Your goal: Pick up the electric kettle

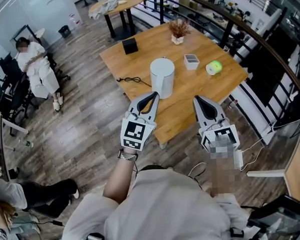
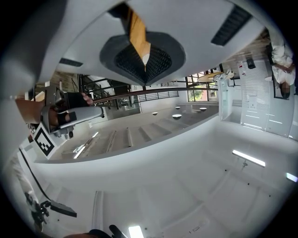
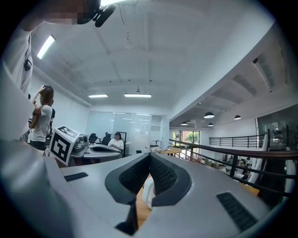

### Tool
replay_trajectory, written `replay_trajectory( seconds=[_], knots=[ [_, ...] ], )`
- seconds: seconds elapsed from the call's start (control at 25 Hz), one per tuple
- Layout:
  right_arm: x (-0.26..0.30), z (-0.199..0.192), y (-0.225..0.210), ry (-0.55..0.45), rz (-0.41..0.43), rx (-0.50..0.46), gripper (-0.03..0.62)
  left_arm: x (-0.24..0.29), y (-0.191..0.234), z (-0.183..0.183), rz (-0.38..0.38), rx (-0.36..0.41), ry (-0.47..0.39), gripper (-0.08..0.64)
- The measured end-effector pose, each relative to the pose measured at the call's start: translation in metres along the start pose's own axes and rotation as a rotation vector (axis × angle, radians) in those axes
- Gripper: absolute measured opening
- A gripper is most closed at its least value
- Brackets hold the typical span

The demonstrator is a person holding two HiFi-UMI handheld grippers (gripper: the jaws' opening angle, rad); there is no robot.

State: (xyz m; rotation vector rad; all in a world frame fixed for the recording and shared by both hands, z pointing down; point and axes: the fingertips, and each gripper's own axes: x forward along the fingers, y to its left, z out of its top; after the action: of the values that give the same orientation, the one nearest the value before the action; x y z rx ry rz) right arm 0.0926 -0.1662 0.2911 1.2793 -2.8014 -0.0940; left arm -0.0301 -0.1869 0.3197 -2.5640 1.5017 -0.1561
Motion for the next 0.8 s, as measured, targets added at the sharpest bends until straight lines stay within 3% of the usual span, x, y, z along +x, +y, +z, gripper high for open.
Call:
replay_trajectory(
  seconds=[0.16,0.32,0.8],
  knots=[
    [-0.004,-0.005,-0.005,0.002,0.012,0.004,0.008,0.005,-0.014,-0.004,-0.008,0.023,0.010,0.009],
    [-0.002,-0.013,-0.011,0.015,0.017,0.018,0.008,0.013,-0.019,-0.003,-0.018,-0.006,-0.008,0.009],
    [0.045,-0.033,-0.024,-0.001,0.012,0.020,0.008,0.040,0.009,-0.033,-0.080,-0.042,-0.046,0.011]
  ],
)
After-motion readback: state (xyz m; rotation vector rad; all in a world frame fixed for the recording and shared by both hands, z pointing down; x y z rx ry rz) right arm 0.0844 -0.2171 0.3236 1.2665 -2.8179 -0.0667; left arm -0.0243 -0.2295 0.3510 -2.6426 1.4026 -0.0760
